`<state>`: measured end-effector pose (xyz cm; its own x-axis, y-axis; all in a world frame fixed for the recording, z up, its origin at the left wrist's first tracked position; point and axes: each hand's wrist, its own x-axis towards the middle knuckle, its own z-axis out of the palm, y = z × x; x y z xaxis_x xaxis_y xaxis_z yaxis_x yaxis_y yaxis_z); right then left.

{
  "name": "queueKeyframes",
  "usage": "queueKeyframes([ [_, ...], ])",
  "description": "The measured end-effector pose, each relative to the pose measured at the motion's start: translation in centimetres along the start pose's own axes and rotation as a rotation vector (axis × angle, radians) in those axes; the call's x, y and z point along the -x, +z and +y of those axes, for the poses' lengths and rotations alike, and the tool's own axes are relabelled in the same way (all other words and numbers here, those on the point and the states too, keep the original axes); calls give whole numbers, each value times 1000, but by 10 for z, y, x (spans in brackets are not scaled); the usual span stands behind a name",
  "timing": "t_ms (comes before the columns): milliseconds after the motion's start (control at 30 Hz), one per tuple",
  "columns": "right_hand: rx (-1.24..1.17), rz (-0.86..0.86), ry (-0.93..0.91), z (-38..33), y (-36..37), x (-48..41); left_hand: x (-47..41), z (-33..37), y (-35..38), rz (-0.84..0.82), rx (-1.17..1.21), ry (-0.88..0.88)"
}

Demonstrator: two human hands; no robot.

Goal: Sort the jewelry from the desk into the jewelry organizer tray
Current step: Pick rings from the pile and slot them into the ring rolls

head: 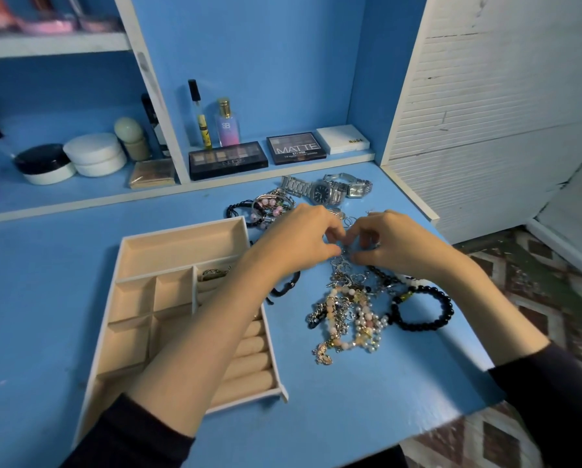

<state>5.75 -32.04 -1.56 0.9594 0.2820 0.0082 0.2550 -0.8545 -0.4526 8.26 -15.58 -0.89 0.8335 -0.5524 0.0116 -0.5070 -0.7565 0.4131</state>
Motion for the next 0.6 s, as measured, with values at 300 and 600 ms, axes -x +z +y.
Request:
queueKeyframes([
  [300,-36,4,28,2,2,0,-1,-3,4,34,-74,21],
  [600,-23,7,32,2,1,1,3,-7,4,75,-74,62],
])
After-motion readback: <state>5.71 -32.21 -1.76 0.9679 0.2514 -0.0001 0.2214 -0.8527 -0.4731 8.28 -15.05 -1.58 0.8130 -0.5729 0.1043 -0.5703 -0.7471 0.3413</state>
